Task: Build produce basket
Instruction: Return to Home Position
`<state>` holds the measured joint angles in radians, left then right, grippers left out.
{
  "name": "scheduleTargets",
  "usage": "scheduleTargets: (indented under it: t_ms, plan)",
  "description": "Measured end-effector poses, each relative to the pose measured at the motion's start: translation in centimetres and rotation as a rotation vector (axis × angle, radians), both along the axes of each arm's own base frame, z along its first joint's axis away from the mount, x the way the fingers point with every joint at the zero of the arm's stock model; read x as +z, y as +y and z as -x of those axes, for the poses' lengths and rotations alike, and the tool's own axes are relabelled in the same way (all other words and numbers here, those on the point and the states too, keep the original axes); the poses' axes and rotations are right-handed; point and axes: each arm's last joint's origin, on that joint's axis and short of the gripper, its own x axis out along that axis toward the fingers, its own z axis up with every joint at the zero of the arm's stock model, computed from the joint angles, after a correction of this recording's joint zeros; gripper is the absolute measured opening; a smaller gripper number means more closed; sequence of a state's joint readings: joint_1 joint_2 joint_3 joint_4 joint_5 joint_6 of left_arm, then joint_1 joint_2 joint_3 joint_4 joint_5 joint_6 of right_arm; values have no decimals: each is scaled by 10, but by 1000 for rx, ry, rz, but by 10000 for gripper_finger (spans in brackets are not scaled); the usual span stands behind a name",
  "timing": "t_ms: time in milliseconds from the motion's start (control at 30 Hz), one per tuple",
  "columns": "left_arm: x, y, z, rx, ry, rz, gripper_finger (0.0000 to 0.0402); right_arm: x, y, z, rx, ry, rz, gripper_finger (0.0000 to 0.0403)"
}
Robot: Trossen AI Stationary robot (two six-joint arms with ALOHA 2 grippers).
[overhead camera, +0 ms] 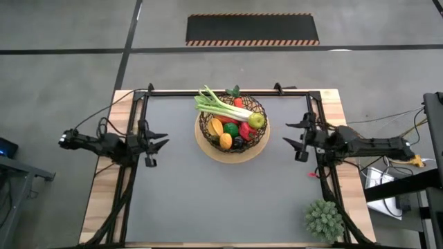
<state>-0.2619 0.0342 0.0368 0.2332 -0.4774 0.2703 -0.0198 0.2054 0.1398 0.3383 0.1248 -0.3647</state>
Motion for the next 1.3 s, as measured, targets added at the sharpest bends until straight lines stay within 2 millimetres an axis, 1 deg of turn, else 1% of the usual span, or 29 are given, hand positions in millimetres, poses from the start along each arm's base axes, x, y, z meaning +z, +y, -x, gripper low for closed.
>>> scheduleTargets:
  t_ms: [100,167,267,333,367,433,667,733,767,800,900,1000,1100,1300]
  plan:
    - [2,0,0,-1,-19,7,70,-4,1,5,26,-27,-3,228]
    - [2,0,0,-1,-15,5,70,-5,1,8,46,-87,-16,228]
    - [2,0,0,-1,-14,5,70,-19,2,9,74,-136,-28,228]
    - [2,0,0,-1,-11,4,70,-20,2,11,93,-156,-43,228]
    - [2,0,0,-1,-10,4,70,-22,3,10,108,-133,-57,228]
    - [2,0,0,-1,-10,4,70,-25,3,9,128,-109,-115,228]
    - [1,0,-1,-1,0,1,70,-38,2,3,182,-2,-464,228]
    - [1,0,-2,-1,2,1,70,-42,2,2,186,27,-525,228]
    - [1,0,-1,-1,0,1,70,-43,2,2,181,40,-521,228]
    - [1,0,-1,-1,0,1,70,-45,2,1,166,64,-480,228]
    - [1,0,-1,-2,0,1,70,-51,2,0,120,153,-290,228]
    - [0,0,-2,-2,4,0,70,-57,4,2,127,226,-169,228]
    - [1,0,-2,-2,3,0,70,-58,4,6,140,233,-127,228]
    - [0,0,-2,-1,4,0,70,-58,1,6,109,234,-133,228]
